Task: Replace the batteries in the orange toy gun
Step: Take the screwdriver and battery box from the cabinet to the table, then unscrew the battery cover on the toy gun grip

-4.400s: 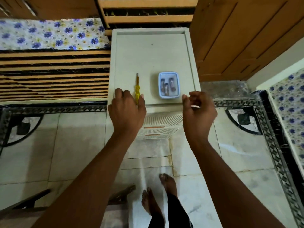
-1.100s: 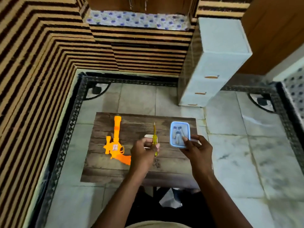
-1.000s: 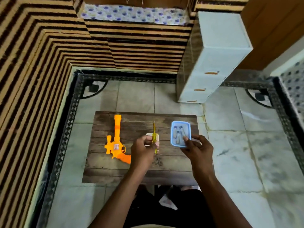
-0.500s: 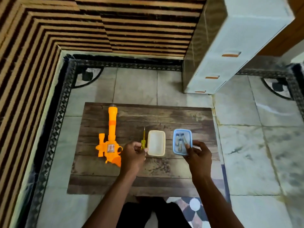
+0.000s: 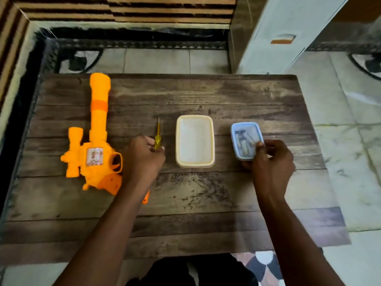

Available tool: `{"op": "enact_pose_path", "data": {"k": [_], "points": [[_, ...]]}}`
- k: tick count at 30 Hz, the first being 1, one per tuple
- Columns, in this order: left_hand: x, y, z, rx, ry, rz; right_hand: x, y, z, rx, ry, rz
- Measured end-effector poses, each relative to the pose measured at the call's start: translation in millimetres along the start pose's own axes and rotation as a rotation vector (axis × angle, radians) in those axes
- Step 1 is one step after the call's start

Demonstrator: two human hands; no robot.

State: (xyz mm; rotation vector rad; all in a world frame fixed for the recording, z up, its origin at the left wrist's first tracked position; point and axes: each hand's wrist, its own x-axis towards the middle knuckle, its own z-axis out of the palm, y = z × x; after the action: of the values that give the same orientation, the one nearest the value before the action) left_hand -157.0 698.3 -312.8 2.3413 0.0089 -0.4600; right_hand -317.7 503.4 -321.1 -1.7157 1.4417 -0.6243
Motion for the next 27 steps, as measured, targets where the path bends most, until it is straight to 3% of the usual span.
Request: {"op": "enact_pose_path", "data": {"k": [6, 11, 20, 27], "points": [[6.1, -18.1, 13.5, 0.017, 0.086, 0.077, 2.0, 20.6, -0.9, -0.104, 0.079, -0.232], [-35.2, -1.0, -1.9, -0.119, 0.198, 0.222, -18.1, 19.4, -21.4, -0.171, 0.146, -0.323], [-189.2, -7.0, -47.6, -0.195, 0.151, 0.531, -119.2, -8.0, -85.8, -0.092, -0.251, -1.029], [-253.2, -17.6, -62.8, -0.254, 0.177, 0.584, -162.9, -12.4, -106.9, -0.145, -0.298, -1.252]]}}
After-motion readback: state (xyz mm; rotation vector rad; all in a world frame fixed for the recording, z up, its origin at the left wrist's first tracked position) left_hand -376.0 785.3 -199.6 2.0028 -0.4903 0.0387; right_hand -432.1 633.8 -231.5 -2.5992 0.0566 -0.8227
